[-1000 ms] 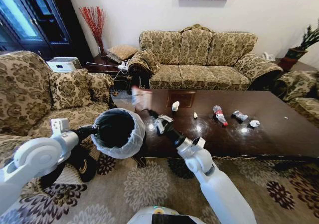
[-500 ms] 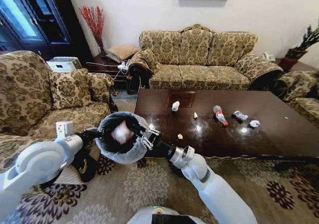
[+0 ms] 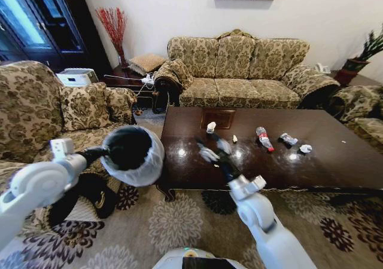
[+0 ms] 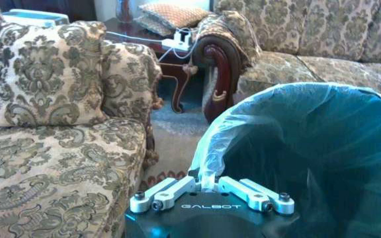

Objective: Move to the front of the table and place the trash on the table into the trash bin.

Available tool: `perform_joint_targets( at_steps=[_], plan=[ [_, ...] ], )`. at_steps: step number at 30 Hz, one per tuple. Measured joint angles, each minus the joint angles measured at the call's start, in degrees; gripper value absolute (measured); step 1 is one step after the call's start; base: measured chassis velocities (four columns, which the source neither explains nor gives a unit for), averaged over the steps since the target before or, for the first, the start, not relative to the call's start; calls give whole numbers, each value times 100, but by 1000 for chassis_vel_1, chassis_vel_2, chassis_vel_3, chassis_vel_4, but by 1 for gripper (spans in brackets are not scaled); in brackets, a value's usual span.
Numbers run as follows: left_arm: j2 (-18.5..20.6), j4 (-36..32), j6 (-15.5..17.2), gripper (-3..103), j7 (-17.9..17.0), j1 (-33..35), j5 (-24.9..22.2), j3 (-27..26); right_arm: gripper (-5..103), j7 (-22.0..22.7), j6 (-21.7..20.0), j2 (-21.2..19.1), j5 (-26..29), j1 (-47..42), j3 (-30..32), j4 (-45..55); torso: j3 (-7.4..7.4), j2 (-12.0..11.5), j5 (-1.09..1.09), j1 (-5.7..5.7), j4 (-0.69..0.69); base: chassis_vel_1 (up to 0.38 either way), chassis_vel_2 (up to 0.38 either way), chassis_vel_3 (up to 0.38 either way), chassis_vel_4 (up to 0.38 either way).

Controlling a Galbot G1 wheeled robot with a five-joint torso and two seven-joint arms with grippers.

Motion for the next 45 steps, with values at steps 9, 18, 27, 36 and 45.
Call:
perform_joint_targets(
  at_steps=[9,18,27,36,45],
  plan=[
    [-130,-222,-45,0,77,-23,207,35,100,346,-309,277,-152,93,-12,-1319,0,0,-1,0,1,-4,-4,13,4],
    [-261,-424,-78,0,156,53,332,-13,100,275,-461,622,-372,945,-153,-2476,0,0,3,1,1,-73,-57,81,61],
    [-371,-580,-92,0,158,130,388,37,100,35,-578,889,-483,1546,-325,-2925,0,0,-7,1,3,-23,-15,15,9],
    [-354,-655,-101,0,159,135,390,62,87,-12,-1035,1067,-805,1851,-437,-3126,0,-1,-3,1,1,0,0,0,0],
    [-313,-645,-128,0,160,114,385,83,54,-17,-1238,1102,-954,1956,-484,-3233,0,0,-4,0,1,0,0,0,0]
  ],
)
